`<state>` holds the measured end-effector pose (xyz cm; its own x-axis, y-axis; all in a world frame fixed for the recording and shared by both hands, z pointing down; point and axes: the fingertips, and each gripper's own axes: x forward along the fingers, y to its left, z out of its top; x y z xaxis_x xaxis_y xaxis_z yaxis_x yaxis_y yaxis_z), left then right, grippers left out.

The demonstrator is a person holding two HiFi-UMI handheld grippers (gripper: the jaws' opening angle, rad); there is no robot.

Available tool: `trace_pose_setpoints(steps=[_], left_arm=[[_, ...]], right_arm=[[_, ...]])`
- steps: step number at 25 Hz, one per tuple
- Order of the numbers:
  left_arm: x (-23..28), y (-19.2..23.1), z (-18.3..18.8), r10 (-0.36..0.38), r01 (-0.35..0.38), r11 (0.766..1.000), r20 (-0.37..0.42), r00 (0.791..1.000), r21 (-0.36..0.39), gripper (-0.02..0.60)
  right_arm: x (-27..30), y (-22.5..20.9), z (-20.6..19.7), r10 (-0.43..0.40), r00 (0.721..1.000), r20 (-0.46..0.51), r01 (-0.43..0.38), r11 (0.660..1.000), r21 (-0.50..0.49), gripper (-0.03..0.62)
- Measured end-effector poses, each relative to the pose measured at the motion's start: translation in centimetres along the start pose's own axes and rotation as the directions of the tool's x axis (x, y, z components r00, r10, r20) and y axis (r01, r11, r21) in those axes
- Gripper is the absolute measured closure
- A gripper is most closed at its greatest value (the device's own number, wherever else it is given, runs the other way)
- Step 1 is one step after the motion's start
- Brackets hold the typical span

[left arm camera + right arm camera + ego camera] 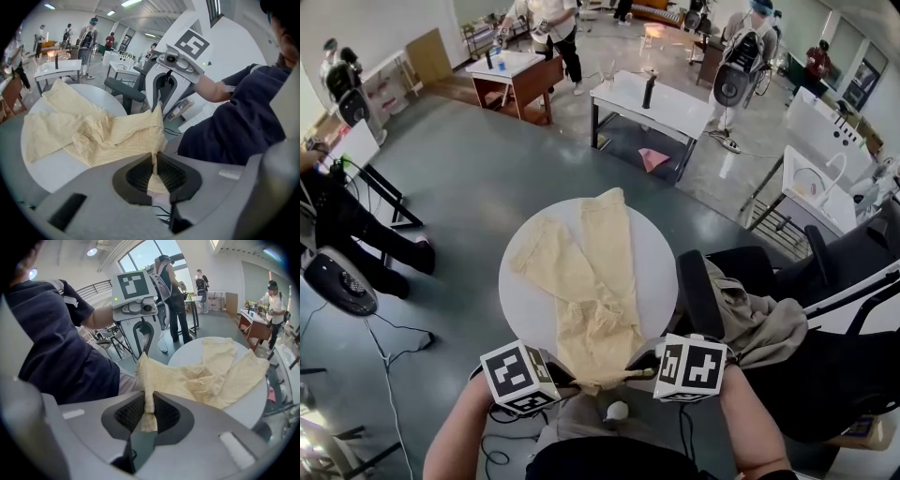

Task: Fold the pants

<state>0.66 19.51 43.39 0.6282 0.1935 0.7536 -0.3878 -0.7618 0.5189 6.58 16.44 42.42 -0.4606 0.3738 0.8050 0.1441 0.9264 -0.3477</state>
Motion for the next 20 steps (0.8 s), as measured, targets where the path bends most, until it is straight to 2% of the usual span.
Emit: trace_pose_setpoints(steps=[3,6,9,14,20], left_arm=[[-1.4,2.8,1.5,0.041,-0.041,0.999,0.023,0.999,0.002,0.552],[-3.0,6.9,3.4,0.098,-0.096,0.995,0.069,0.993,-0.027,0.552],[-4.6,10.9,4.5,0.131,-0.127,0.990,0.074,0.989,-0.053,0.552],[-5.6,16.1,4.8,0.102,-0.096,0.990,0.059,0.993,-0.100,0.552],[-3.8,18.8,3.1,0.045,-0.038,0.985,0.036,0.998,-0.168,0.551]], right_arm=[[-1.1,-3.6,1.2,-0.084,0.996,0.026,0.084,0.996,0.004,0.542],[-2.0,-7.8,2.4,-0.180,0.983,0.041,0.180,0.984,0.019,0.542],[-2.3,-11.6,3.8,-0.231,0.972,0.044,0.229,0.972,0.051,0.542],[-1.2,-16.9,5.4,-0.240,0.971,0.019,0.237,0.967,0.096,0.542],[1.6,-19.4,4.8,-0.198,0.979,-0.043,0.202,0.971,0.125,0.541]])
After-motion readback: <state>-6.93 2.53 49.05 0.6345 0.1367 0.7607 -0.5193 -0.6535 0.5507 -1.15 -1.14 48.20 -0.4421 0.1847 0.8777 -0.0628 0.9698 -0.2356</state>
